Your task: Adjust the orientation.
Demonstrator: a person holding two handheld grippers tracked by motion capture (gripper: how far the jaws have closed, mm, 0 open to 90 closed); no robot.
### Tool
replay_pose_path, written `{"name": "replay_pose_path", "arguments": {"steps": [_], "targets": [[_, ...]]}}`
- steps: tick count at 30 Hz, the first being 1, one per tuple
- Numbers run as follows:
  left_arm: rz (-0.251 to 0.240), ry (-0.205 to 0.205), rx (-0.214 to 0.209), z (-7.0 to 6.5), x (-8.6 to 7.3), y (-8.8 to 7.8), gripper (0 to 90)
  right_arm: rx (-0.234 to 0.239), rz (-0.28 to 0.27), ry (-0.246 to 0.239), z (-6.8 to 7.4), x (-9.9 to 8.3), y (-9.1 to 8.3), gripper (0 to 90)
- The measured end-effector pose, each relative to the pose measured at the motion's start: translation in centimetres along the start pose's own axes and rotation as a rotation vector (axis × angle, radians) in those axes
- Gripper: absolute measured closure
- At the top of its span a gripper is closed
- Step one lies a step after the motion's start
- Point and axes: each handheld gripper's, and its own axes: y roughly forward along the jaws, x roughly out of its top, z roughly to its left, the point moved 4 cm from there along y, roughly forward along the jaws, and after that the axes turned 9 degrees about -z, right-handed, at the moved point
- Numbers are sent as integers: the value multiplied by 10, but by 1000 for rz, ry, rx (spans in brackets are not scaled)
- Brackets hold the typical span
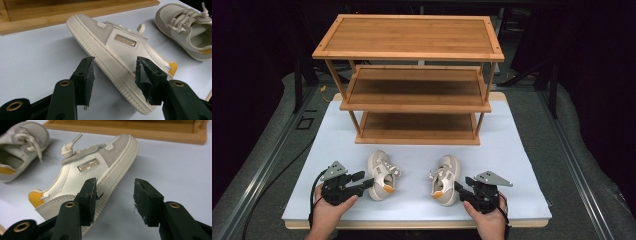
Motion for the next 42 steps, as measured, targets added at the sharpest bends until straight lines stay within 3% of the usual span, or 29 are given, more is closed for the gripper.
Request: {"name": "replay_pose_path", "arguments": {"steps": [8,12,13,16,17,18,20,23,25,30,35,42], "targets": [[7,4,36,3,-3,-6,514,-29,40,-5,-6,-6,1,544],[32,3,72,10,-7,-10,545,-31,89,-28,-5,-12,5,543],[62,4,108,16,-12,-12,559,-29,103,-27,-5,-13,6,543],[101,-29,151,27,-17,-13,574,-42,116,-31,-6,-15,7,542],[101,-29,151,27,-17,-13,578,-42,116,-31,-6,-15,7,542],[93,-61,151,31,-17,-15,569,-54,123,-30,-7,-15,6,541],[91,-65,162,32,-17,-15,569,-55,129,-24,-7,-15,6,541],[75,-68,161,31,-15,-16,559,-71,117,-22,-6,-14,5,541],[38,-65,162,29,-11,-19,532,-62,76,13,-6,-9,0,524],[-13,-76,155,26,-6,-22,505,-68,11,28,-1,-3,-8,518],[-21,-77,129,22,-6,-20,486,-59,-58,29,6,3,-12,505],[-21,-85,108,16,-6,-14,456,-41,-64,30,15,1,-7,450]]}}
